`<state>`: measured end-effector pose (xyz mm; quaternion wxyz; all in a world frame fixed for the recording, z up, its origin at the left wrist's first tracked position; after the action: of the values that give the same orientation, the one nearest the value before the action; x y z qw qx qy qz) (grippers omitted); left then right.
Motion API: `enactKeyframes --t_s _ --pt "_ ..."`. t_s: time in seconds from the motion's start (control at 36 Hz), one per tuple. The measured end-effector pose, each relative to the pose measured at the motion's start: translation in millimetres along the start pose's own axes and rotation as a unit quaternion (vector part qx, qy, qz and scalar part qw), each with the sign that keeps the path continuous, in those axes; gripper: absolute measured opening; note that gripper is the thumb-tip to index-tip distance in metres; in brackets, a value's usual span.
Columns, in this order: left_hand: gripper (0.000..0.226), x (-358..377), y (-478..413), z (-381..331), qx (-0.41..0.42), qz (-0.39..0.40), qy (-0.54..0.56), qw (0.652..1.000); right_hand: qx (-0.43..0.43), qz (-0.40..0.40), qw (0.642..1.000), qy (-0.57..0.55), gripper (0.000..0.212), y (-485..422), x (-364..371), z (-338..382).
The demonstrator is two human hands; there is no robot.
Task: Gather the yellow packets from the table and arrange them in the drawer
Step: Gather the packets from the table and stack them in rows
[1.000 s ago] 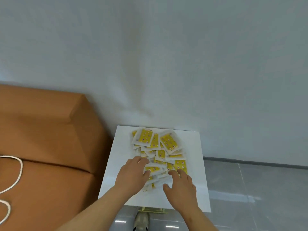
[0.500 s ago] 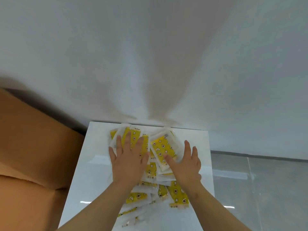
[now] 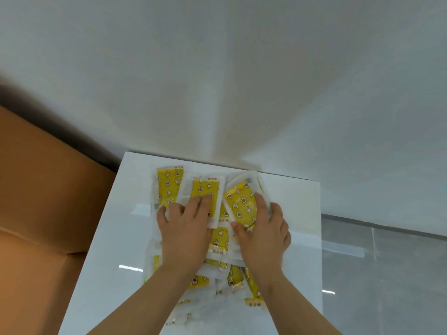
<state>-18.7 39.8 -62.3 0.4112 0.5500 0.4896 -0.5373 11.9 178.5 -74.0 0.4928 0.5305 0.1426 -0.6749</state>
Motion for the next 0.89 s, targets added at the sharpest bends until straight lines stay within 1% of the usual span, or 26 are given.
enactKeyframes --t_s 0.08,0.14,0.19,0.22,0.25,0.33,0.36,0.39,0.42,0.44,0.47,0.5,0.56,0.58,0.64,0.67,0.75,0.81,0.89 --pt "0.069 -10 6 1 0.039 -0.054 0.011 0.998 -0.013 -0.027 0.999 -0.027 0.067 0 -7 1" --pt "0.069 -17 10 3 0.051 -0.074 0.027 0.996 -0.040 -0.076 0.996 -0.034 0.062 4 -12 4" --pt "0.063 -18 17 4 0.068 -0.073 0.046 0.994 -0.071 -0.123 0.989 -0.040 0.056 11 -17 5" --pt "0.061 -16 21 4 0.072 -0.063 0.060 0.994 -0.081 -0.133 0.987 -0.045 0.053 14 -20 6" --pt "0.057 -14 24 4 0.075 -0.052 0.077 0.993 -0.080 -0.122 0.988 -0.047 0.050 16 -22 6" --pt "0.031 -8 28 6 0.069 -0.008 0.108 0.992 -0.049 -0.061 0.997 -0.029 0.048 21 -24 -3" --pt "0.035 -7 28 5 0.063 0.020 0.119 0.991 -0.027 -0.046 0.998 -0.039 0.048 22 -23 -6" --pt "0.041 -9 26 2 0.048 0.047 0.153 0.986 0.004 -0.032 0.997 -0.065 0.049 23 -23 -8" --pt "0.046 -12 21 0 0.015 0.053 0.193 0.980 0.039 -0.021 0.995 -0.094 0.053 24 -23 -9" --pt "0.049 -13 16 -1 -0.023 0.080 0.219 0.972 0.070 -0.011 0.991 -0.117 0.059 25 -21 -10" --pt "0.049 -14 12 0 -0.048 0.097 0.217 0.970 0.092 -0.001 0.987 -0.131 0.065 25 -20 -11" --pt "0.046 -14 6 0 -0.057 0.095 0.203 0.973 0.105 0.008 0.985 -0.138 0.070 25 -18 -12" --pt "0.032 -14 -5 3 -0.091 0.073 0.202 0.972 0.128 0.020 0.980 -0.153 0.077 23 -17 -13" --pt "0.032 -12 -8 5 -0.104 0.070 0.200 0.972 0.144 0.023 0.976 -0.165 0.082 22 -17 -14" --pt "0.053 -4 -12 9 -0.120 0.098 0.165 0.974 0.178 0.030 0.965 -0.190 0.092 18 -15 -17" --pt "0.065 0 -12 13 -0.143 0.115 0.153 0.971 0.193 0.035 0.960 -0.200 0.097 16 -13 -18" --pt "0.093 10 -10 25 -0.239 0.166 0.168 0.942 0.221 0.049 0.950 -0.215 0.108 10 -9 -17" --pt "0.098 16 -8 25 -0.251 0.214 0.170 0.929 0.216 0.064 0.956 -0.188 0.110 6 -9 -13" --pt "0.097 18 -7 21 -0.227 0.260 0.157 0.925 0.187 0.087 0.967 -0.151 0.094 1 -12 -4"
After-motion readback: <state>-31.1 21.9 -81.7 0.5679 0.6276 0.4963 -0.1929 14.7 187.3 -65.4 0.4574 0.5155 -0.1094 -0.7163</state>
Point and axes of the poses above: each hand's wrist, its own y-axis away from the middle knuckle, its own x-axis out of the palm, z = x × y, the point moved 5 cm from there along -y, towards the middle knuckle, and after that the axes turned 11 degrees about -z, right-handed, at the moved point
